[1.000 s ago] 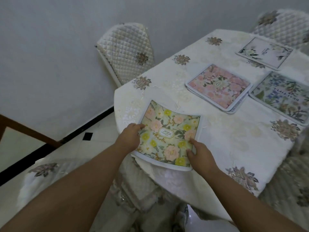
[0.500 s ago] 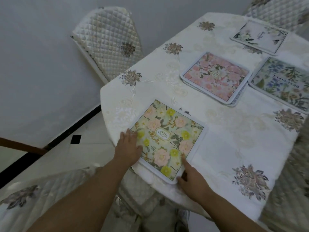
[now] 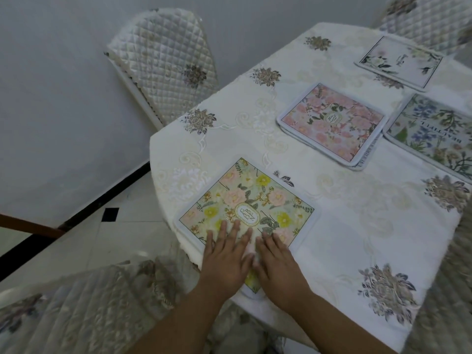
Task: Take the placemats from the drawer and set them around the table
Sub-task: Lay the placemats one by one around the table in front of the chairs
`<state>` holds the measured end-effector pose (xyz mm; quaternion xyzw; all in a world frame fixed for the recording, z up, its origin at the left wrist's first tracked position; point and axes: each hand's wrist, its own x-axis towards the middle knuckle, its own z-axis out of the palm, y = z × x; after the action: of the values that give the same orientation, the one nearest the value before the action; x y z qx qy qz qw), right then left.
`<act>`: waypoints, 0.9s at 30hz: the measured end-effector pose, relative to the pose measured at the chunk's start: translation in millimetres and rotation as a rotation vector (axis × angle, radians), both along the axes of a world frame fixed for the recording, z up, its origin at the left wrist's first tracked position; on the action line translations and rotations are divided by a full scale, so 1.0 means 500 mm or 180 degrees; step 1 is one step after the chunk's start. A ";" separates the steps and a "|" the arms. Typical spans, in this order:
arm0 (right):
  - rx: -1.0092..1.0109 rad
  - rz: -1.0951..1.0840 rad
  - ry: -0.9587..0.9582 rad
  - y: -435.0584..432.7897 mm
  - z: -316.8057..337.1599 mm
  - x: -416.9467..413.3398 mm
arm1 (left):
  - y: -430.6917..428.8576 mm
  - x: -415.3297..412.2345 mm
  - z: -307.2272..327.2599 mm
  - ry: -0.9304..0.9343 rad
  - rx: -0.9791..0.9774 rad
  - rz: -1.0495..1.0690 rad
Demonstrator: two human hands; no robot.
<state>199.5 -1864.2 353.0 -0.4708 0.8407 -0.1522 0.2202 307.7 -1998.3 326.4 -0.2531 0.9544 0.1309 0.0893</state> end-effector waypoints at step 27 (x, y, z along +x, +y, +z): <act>-0.0536 -0.2521 0.0027 -0.011 -0.030 -0.552 | -0.211 -0.364 0.034 -0.0465 -0.0022 0.0566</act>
<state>-76.7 -1869.7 338.2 -0.1275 0.9426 -0.2915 0.1017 125.8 -2103.7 343.2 -0.3459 0.9196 0.1163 0.1458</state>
